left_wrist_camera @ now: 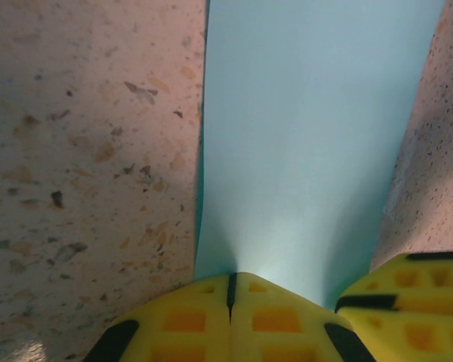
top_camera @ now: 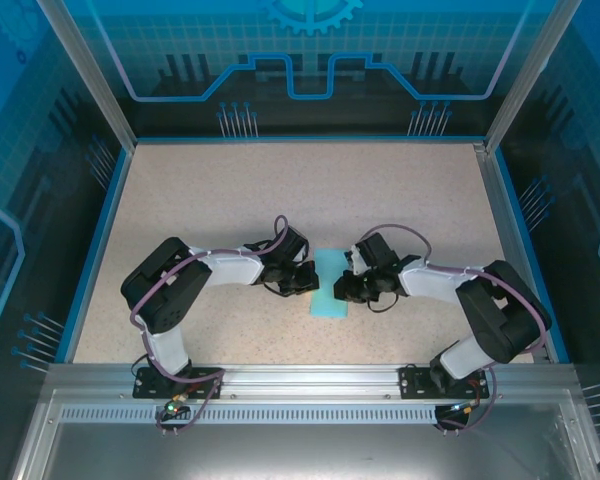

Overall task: Fold a paper plane with a square sheet of paper (pick it up from the middle)
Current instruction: Fold the square sheet of paper in half at the center of the table.

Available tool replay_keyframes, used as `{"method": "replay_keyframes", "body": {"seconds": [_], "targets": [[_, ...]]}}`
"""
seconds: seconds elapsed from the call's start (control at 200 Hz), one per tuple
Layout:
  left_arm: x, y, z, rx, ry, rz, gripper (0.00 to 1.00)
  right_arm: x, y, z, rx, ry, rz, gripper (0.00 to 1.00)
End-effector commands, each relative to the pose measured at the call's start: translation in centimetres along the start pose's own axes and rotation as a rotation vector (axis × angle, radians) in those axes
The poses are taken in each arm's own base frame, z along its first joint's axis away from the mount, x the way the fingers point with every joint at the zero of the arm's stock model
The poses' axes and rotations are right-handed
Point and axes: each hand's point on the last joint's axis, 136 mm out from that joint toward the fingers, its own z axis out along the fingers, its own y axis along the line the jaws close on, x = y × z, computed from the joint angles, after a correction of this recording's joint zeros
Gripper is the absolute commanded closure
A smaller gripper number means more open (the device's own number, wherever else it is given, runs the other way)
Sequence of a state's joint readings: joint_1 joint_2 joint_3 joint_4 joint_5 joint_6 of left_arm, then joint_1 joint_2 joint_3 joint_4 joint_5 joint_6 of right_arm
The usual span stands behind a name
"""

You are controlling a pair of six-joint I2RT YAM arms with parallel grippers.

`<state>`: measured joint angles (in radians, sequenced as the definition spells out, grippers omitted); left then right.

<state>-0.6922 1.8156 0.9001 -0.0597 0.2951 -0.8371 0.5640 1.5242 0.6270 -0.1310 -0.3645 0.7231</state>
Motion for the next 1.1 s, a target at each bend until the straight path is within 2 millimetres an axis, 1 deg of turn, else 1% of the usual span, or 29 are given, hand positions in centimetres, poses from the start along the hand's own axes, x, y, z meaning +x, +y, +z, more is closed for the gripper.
{"method": "replay_keyframes", "body": {"seconds": [0.0,0.32,0.55,0.66,1.095], "targets": [[5.3,9.7,1.5,-0.343,0.134,-0.098,0.96,1.7,-0.3,0.4,0.004,0.051,0.045,0.85],[5.3,9.8,1.5,-0.348,0.132,-0.101,0.96,4.0,-2.6,0.5,0.072,0.106,0.063,0.85],[5.4,9.9,1.5,-0.353,0.128,-0.101,0.96,6.9,-4.0,0.1,0.108,0.188,0.067,0.85],[5.4,10.0,1.5,-0.355,0.125,-0.103,0.96,8.0,-4.4,-0.4,0.115,0.205,0.074,0.85],[5.3,9.9,1.4,-0.353,0.122,-0.101,0.96,9.2,-5.1,-1.1,0.161,0.230,0.070,0.85]]}}
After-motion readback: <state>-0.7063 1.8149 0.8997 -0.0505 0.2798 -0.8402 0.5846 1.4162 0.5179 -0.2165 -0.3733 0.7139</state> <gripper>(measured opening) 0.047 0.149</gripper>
